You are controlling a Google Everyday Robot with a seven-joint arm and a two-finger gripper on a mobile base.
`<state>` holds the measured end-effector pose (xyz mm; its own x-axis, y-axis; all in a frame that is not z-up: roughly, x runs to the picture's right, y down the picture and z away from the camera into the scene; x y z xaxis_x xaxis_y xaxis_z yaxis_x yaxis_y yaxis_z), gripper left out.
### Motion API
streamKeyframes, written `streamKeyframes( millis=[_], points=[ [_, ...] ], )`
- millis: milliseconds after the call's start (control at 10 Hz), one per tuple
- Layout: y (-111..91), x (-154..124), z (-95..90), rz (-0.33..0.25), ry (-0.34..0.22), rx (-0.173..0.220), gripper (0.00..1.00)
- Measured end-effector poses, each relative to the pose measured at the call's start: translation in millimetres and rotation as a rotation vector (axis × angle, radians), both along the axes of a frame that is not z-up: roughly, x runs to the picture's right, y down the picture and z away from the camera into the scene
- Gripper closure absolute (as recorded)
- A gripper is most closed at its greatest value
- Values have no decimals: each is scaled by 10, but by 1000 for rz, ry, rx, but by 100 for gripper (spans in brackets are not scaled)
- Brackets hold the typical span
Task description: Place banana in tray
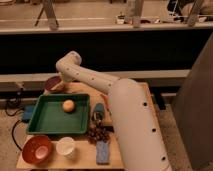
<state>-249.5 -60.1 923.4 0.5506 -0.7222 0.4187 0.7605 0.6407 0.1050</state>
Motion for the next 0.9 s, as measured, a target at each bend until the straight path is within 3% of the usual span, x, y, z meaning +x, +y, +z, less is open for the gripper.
streamKeyframes(
  millis=[300, 900],
  points=[
    [-50, 52, 148, 70, -21, 48, 20],
    [-114, 49, 409, 115, -47, 79, 20]
  ],
)
